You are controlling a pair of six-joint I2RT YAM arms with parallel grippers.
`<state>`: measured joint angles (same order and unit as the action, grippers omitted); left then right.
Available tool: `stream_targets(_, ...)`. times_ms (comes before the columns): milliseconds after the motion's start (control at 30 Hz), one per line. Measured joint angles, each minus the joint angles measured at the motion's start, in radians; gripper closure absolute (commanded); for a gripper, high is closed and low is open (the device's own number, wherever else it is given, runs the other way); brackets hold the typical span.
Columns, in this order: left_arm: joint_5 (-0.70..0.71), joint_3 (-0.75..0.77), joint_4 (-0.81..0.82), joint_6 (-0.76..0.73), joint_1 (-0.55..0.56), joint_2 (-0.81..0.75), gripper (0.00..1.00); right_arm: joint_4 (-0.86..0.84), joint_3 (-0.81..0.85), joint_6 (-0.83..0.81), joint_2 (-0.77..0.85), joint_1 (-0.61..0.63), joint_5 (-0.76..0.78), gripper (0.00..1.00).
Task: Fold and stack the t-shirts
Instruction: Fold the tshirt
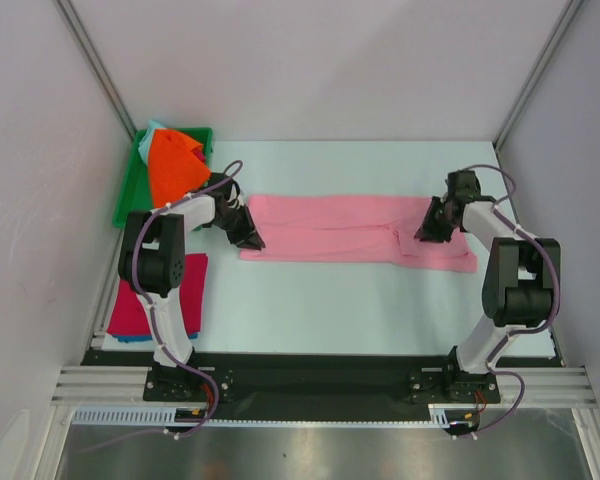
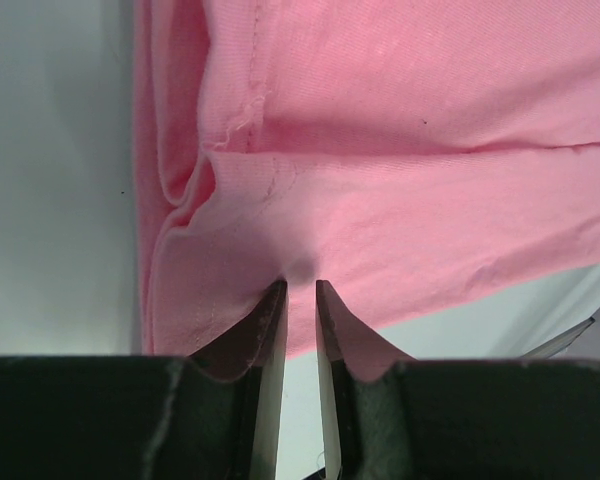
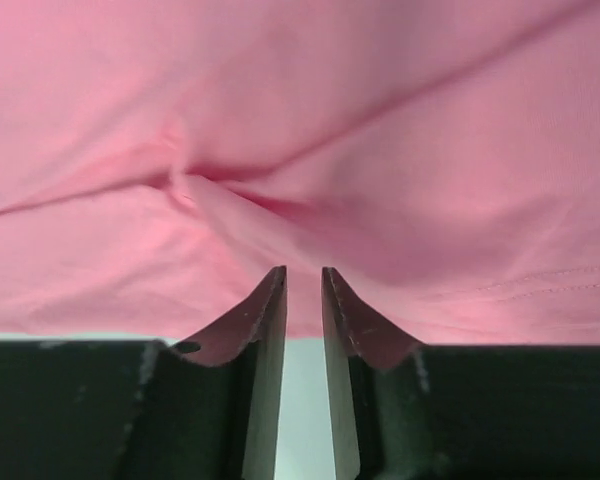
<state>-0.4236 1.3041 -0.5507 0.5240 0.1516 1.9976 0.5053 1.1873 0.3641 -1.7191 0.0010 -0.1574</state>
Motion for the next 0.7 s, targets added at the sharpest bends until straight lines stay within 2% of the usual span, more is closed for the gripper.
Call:
stream_targets(100,-0.005,-0.007,0.011,0.0,0.0,-0.002,0.77,-0.01,-0.087,0.029,0.0,-0.058,-0.113,0.66)
stream_targets(267,-0.007,-0.025,0.033,0.001,0.0,-0.012,0.77,-0.005,-0.104,0.019,0.001,-0.037,-0.169,0.63)
stream_targets(467,-0.012,-0.038,0.051,0.01,0.001,-0.017,0.78,0.02,-0.094,-0.02,0.001,0.076,-0.083,0.62)
stream_targets(700,-0.02,-0.04,0.057,0.011,0.001,-0.017,0.78,0.077,0.025,-0.089,-0.058,0.2,0.135,0.66)
